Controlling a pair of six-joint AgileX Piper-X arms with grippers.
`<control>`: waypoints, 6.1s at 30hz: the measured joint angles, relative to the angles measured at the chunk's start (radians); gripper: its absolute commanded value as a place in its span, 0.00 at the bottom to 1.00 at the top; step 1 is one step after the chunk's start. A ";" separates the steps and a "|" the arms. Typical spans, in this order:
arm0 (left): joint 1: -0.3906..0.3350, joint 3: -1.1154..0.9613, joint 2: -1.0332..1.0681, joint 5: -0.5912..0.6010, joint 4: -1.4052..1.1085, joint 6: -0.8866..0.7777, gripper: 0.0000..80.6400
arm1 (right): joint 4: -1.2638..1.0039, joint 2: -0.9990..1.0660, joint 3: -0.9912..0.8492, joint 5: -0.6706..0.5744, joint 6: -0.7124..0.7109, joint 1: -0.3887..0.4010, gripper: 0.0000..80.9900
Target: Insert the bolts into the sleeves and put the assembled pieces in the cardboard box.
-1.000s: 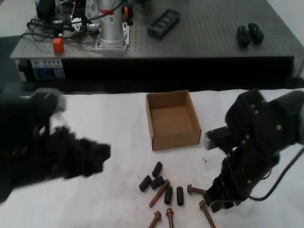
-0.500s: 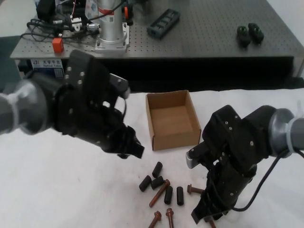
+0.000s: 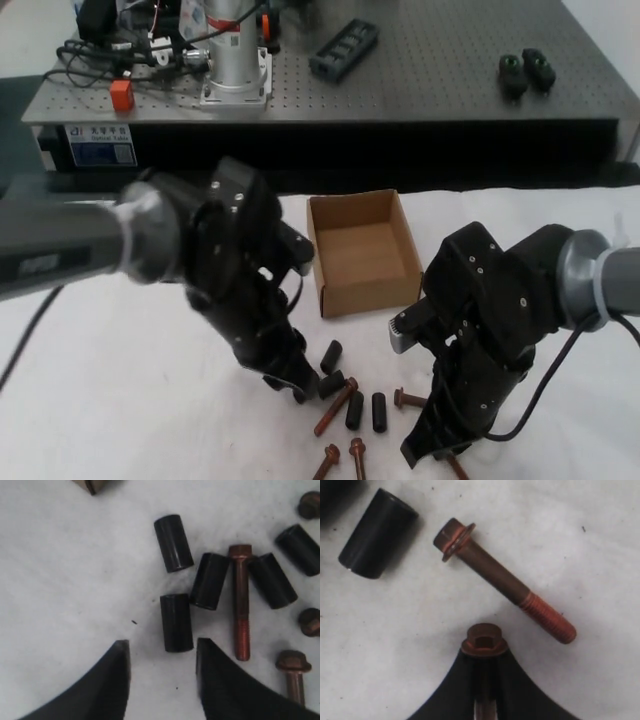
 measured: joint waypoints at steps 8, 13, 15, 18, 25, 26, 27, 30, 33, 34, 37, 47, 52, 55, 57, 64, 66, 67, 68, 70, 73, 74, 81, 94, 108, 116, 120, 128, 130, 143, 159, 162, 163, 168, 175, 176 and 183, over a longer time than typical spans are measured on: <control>-0.035 -0.217 0.154 -0.079 0.195 0.062 0.39 | 0.000 0.000 0.000 -0.008 0.002 0.000 0.03; -0.037 -0.328 0.228 -0.102 0.280 0.082 0.39 | 0.000 -0.016 0.000 -0.016 0.012 0.000 0.03; -0.040 -0.359 0.248 -0.103 0.307 0.107 0.39 | 0.000 -0.043 0.000 -0.022 0.015 0.000 0.03; -0.046 -0.369 0.255 -0.103 0.332 0.114 0.39 | 0.000 -0.153 0.000 -0.028 0.014 0.001 0.03; -0.071 -0.369 0.258 -0.097 0.400 0.114 0.39 | -0.001 -0.293 0.000 -0.030 0.014 0.001 0.03; -0.073 -0.369 0.262 -0.094 0.412 0.114 0.39 | -0.001 -0.313 0.000 -0.030 0.014 0.001 0.03; -0.073 -0.369 0.266 -0.089 0.419 0.109 0.39 | -0.001 -0.320 0.000 -0.030 0.014 0.001 0.03; -0.073 -0.369 0.272 -0.052 0.427 0.075 0.39 | 0.014 -0.331 0.000 -0.030 0.014 0.001 0.03; -0.075 -0.369 0.272 -0.052 0.401 0.068 0.39 | 0.025 -0.331 0.000 -0.030 0.014 0.001 0.03; -0.075 -0.369 0.272 -0.052 0.386 0.066 0.39 | 0.027 -0.331 0.000 -0.030 0.014 0.001 0.03; -0.075 -0.369 0.278 -0.052 0.380 0.066 0.39 | 0.035 -0.331 0.000 -0.030 0.022 0.001 0.03; -0.073 -0.397 0.309 -0.059 0.410 0.063 0.15 | 0.043 -0.331 0.000 -0.030 0.022 0.001 0.03; -0.073 -0.406 0.298 -0.055 0.410 0.034 0.01 | 0.043 -0.331 0.000 -0.030 0.022 0.001 0.03; -0.063 -0.382 0.226 -0.050 0.369 -0.026 0.01 | 0.033 -0.331 0.000 -0.035 0.022 0.001 0.03; -0.051 -0.324 0.124 -0.028 0.284 -0.063 0.01 | 0.002 -0.345 0.008 -0.061 0.025 0.001 0.03; -0.030 -0.067 -0.166 0.156 -0.040 -0.152 0.01 | -0.333 -0.513 0.113 -0.200 0.159 0.001 0.03; -0.041 0.036 -0.291 0.233 -0.166 -0.178 0.01 | -0.487 -0.547 0.152 -0.274 0.279 0.001 0.03; -0.042 0.087 -0.291 0.272 -0.223 -0.191 0.01 | -0.551 -0.556 0.165 -0.297 0.327 0.001 0.03; -0.045 0.096 -0.322 0.280 -0.233 -0.194 0.01 | -0.688 -0.568 0.189 -0.323 0.414 0.001 0.03; -0.046 0.201 -0.374 0.367 -0.334 -0.226 0.01 | -0.841 -0.570 0.199 -0.337 0.492 0.001 0.03; -0.046 0.257 -0.424 0.425 -0.401 -0.239 0.01 | -0.957 -0.570 0.199 -0.346 0.560 0.001 0.03; -0.046 0.266 -0.434 0.441 -0.418 -0.243 0.01 | -0.968 -0.570 0.199 -0.348 0.570 0.001 0.03; -0.046 0.271 -0.451 0.492 -0.512 -0.269 0.01 | -0.979 -0.570 0.199 -0.379 0.601 0.001 0.03; -0.046 0.272 -0.451 0.503 -0.634 -0.345 0.01 | -0.959 -0.570 0.199 -0.382 0.606 0.001 0.03; -0.046 0.274 -0.451 0.480 -0.665 -0.352 0.01 | -0.917 -0.570 0.199 -0.377 0.606 0.001 0.15; -0.046 0.280 -0.451 0.435 -0.748 -0.357 0.01 | -0.873 -0.581 0.199 -0.496 0.621 -0.033 0.50; -0.046 0.268 -0.422 0.261 -0.803 -0.423 0.01 | -0.759 -0.657 0.199 -0.505 0.606 -0.100 0.49; -0.014 -0.253 0.034 0.071 -0.467 -0.561 0.01 | -0.244 -0.841 0.199 -0.339 0.256 -0.224 0.49; -0.014 -0.390 0.153 0.054 -0.356 -0.555 0.01 | -0.152 -0.837 0.199 -0.279 0.176 -0.224 0.49; -0.014 -0.959 0.627 0.039 0.041 -0.599 0.03 | 0.009 -0.622 0.199 -0.153 0.003 -0.183 0.49; -0.014 -0.971 0.644 0.148 0.033 -0.708 0.28 | 0.008 -0.042 -0.065 -0.053 -0.239 -0.059 0.43; -0.009 -0.971 0.635 0.253 0.033 -0.744 0.28 | 0.017 0.012 -0.109 -0.038 -0.284 -0.034 0.44; -0.008 -0.971 0.625 0.270 0.039 -0.747 0.28 | 0.016 0.029 -0.120 -0.038 -0.285 -0.026 0.44; 0.032 -0.971 0.497 0.257 0.062 -0.694 0.28 | 0.031 0.113 -0.156 0.004 -0.307 0.000 0.44; 0.093 -0.976 0.330 0.075 0.287 -0.470 0.28 | 0.028 0.126 -0.166 0.014 -0.310 0.004 0.08; 0.093 -0.970 0.327 0.045 0.325 -0.433 0.28 | 0.026 0.126 -0.168 0.014 -0.310 0.004 0.03; 0.061 -0.727 0.227 -0.017 0.423 -0.241 0.28 | 0.013 0.120 -0.167 0.030 -0.249 -0.011 0.04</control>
